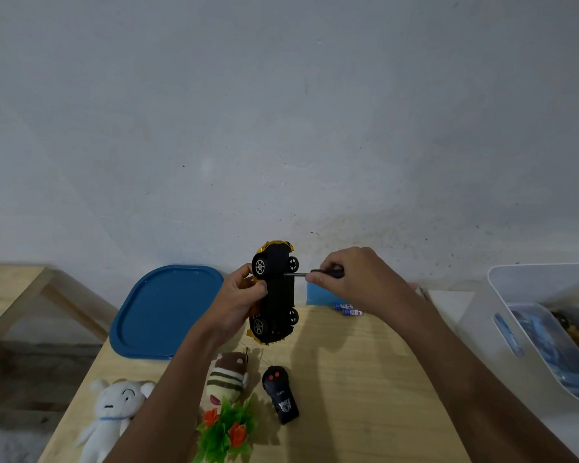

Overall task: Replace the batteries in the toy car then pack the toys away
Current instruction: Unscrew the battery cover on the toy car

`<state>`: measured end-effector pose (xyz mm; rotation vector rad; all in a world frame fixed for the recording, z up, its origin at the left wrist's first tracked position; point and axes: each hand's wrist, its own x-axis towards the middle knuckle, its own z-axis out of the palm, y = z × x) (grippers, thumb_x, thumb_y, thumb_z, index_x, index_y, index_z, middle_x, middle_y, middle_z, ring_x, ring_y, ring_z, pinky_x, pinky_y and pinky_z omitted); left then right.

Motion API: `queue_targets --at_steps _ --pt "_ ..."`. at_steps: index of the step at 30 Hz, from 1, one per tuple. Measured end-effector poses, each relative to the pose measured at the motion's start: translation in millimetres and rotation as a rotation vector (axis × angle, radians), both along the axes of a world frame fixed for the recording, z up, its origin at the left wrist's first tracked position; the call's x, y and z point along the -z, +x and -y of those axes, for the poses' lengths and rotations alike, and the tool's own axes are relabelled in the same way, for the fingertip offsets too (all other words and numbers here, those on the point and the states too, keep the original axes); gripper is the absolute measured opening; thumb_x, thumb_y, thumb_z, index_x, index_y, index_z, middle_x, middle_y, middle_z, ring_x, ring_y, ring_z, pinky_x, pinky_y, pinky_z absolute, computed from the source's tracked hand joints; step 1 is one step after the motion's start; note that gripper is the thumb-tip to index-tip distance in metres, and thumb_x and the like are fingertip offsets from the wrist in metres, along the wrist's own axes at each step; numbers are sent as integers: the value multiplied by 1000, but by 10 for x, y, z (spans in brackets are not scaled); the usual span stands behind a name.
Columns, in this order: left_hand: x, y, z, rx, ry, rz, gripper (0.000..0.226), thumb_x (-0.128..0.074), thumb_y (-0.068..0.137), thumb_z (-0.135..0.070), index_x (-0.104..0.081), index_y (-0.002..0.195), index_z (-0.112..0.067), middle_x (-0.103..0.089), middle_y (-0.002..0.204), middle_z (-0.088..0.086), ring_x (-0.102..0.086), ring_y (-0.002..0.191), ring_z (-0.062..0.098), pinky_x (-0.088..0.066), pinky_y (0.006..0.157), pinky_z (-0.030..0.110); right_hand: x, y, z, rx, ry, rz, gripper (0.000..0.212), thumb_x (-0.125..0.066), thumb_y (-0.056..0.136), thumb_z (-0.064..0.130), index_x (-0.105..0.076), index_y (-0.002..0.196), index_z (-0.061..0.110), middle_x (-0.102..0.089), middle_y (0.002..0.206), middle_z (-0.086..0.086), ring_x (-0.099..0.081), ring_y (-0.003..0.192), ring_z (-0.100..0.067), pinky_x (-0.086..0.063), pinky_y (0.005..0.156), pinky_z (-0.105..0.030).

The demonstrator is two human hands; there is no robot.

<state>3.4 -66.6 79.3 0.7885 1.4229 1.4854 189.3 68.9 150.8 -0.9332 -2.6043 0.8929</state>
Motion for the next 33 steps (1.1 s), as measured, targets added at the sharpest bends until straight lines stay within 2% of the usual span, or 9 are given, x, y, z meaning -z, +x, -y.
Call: queue_targets --at_steps 3,5,7,10,14,18,23,28,33 --pt "4 -2 3 2 4 5 63 -69 69 -32 -58 124 -5 -68 96 10 -68 93 24 -56 79 36 10 23 -8 -58 -58 -90 14 -79 79 27 -68 87 32 -64 83 11 -61 76 -5 -51 70 -28" --pt "2 2 -5 1 3 9 63 -70 69 -33 -57 125 -5 -68 98 11 -68 94 25 -56 80 36 15 28 -16 -30 -51 -61 11 -77 79 37 -68 86 36 -63 77 14 -60 71 -2 -47 65 -25" --pt "-1 4 -16 1 6 11 63 -70 70 -33 -58 126 -6 -68 102 13 -68 97 27 -57 82 38 4 13 -11 6 31 31 28 -61 84 59 -70 80 32 -60 69 14 -57 64 -3 -43 59 -25" --pt "-9 -10 -23 -8 6 6 61 -69 71 -32 -58 125 -7 -67 103 15 -68 98 28 -56 86 42 -15 -9 4 9 150 107 49 -43 96 56 -63 64 25 -53 56 5 -48 52 -11 -37 51 -26" --pt "-4 -31 -24 -18 -10 -18 61 -69 69 -31 -58 124 -7 -66 102 16 -66 96 29 -55 89 46 -33 8 -19 -48 104 -6 16 -66 87 46 -71 98 35 -66 90 14 -59 80 -5 -51 73 -28" --pt "-6 -5 -26 -41 12 17 58 -69 69 -30 -61 121 -7 -66 98 12 -67 92 23 -57 76 33 -65 2 -43 -55 67 25 26 -74 81 44 -69 106 38 -67 101 11 -60 89 -8 -52 82 -33" --pt "-9 10 -24 -41 10 41 55 -69 70 -28 -62 121 -8 -69 94 8 -68 88 20 -56 72 30 -78 -20 -38 6 191 157 50 -47 84 71 -75 90 31 -71 82 10 -64 75 -10 -54 68 -30" --pt "14 25 -23 -61 -26 84 46 -62 81 -17 -58 125 -4 -68 98 10 -67 92 21 -56 75 31 -80 3 -14 -16 185 102 21 -65 80 60 -65 92 42 -65 83 18 -54 69 -2 -39 60 -23" --pt "-56 97 -22 -65 -47 145 46 -58 81 -22 -59 122 -1 -67 94 10 -66 87 22 -57 70 32 -30 30 13 -33 74 40 21 -72 80 48 -61 96 41 -64 86 18 -53 63 4 -41 61 -23"
